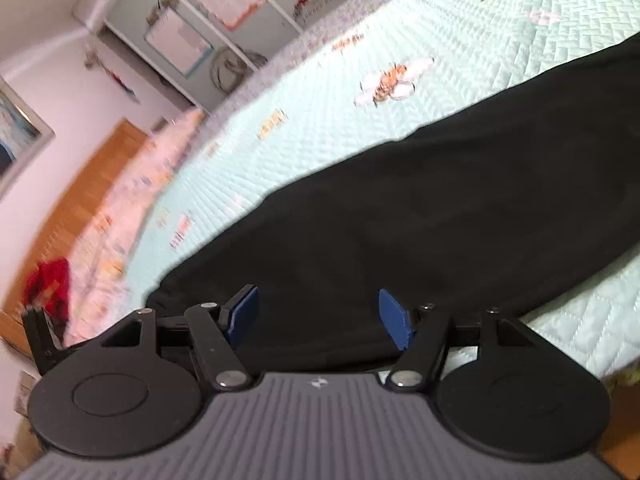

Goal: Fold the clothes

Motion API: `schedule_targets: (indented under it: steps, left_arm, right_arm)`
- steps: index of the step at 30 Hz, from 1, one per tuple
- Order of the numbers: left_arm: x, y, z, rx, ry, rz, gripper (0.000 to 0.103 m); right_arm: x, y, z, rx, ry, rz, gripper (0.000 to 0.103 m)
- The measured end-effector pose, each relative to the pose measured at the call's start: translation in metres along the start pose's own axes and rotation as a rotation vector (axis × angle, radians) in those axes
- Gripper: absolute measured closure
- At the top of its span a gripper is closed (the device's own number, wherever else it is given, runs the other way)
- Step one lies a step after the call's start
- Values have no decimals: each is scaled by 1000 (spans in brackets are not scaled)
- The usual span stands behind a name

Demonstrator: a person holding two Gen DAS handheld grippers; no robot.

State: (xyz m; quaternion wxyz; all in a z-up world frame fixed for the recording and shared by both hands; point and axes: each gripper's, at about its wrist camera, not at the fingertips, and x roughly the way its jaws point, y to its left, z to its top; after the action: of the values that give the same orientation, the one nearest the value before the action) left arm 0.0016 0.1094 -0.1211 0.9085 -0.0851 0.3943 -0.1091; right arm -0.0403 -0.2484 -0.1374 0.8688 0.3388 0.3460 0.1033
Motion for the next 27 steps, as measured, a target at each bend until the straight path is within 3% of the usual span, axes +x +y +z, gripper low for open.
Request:
schedule_targets:
  steps: [3,6,9,13,18,21,24,27]
  left_arm:
    - [19,-17,-10,55,62,-59,8]
    - [52,-27,-27,153,150,50,13]
    - [47,-31,-28,199,143,80,13]
    - [36,-33,-21,138,125,113,15]
    - [17,-47,-10,141,38,113,12]
    - [27,-60,-16,166,68,125,11]
    - [48,-69,-31,208,158,175,5]
    - [49,-70,-37,217,148,206,1]
  right_arm:
    - [-13,-10,-2,45,-30,18,32]
    - [-23,-20,-10,62,-45,5,32]
    - [-39,-23,-16,62,-64,-11,32]
    - [-55,-28,-29,88,-84,-13,29]
    - [-65,-23,-37,80,-90,17,29]
    - [-63,-18,-40,68,-70,20,29]
    - [-61,-17,-44,62,-55,50,29]
    - [-61,-19,-48,74,-44,79,29]
